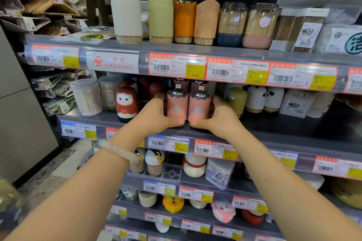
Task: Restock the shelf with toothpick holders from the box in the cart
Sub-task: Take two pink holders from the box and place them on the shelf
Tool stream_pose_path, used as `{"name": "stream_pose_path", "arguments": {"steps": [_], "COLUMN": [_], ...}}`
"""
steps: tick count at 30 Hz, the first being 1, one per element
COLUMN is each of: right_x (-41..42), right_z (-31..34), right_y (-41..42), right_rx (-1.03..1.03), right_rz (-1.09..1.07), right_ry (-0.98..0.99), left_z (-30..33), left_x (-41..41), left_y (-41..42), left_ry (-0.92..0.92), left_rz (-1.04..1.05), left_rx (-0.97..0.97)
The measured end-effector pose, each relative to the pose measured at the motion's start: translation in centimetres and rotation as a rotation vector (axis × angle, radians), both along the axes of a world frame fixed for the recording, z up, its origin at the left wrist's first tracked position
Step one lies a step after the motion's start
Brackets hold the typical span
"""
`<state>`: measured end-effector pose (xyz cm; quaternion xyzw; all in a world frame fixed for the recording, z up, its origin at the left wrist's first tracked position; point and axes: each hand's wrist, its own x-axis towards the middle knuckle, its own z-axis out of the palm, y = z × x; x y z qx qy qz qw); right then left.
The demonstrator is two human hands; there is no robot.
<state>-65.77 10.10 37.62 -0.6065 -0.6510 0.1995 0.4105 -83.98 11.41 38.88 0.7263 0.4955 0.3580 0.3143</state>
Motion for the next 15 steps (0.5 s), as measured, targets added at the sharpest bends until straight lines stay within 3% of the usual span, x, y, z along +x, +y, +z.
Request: {"name": "stream_pose_path", "arguments": {"steps": [15], "right_x": [-0.34], "right_z": [0.39], "right_y": [0.66], "right_rx": [-0.031], "right_rz": [-0.049], "right_ry": [-0.082], "left_z": [0.13], "left_x": [-0.12], "left_y": [0.68], "left_ry": [0.040], "left_rz": [0.017], "left_rx": [0.059]}}
